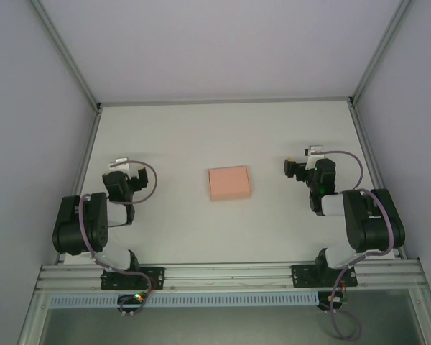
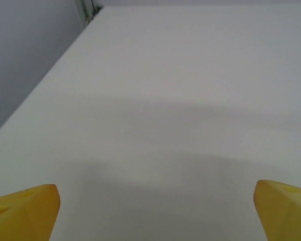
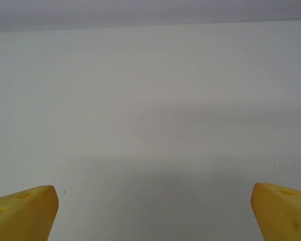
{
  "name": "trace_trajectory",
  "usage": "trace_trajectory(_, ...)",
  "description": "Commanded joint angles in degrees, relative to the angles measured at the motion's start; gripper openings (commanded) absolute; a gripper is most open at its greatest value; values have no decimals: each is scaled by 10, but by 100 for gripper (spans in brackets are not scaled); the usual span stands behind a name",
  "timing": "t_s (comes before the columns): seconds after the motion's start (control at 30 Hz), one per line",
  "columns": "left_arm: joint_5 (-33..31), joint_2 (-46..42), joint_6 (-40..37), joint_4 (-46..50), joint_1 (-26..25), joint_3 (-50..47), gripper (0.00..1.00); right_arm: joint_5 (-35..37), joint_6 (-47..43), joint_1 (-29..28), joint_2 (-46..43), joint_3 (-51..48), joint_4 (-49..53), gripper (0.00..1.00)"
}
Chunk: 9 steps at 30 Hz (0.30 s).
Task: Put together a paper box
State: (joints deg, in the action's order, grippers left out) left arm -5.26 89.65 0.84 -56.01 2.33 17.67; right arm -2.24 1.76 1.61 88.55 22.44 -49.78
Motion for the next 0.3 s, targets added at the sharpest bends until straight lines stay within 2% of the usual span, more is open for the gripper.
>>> trace_trajectory(0.0, 13, 0, 12, -48, 0, 6, 100, -8, 5, -4, -1, 6, -19, 100)
trace_trajectory(0.2, 11, 1, 8, -42, -3, 10, 100, -8, 5, -4, -2, 6, -19, 100)
trace_trajectory(0.27, -9, 1, 7, -39, -8, 12, 100, -8, 5, -4, -1, 6, -18, 100)
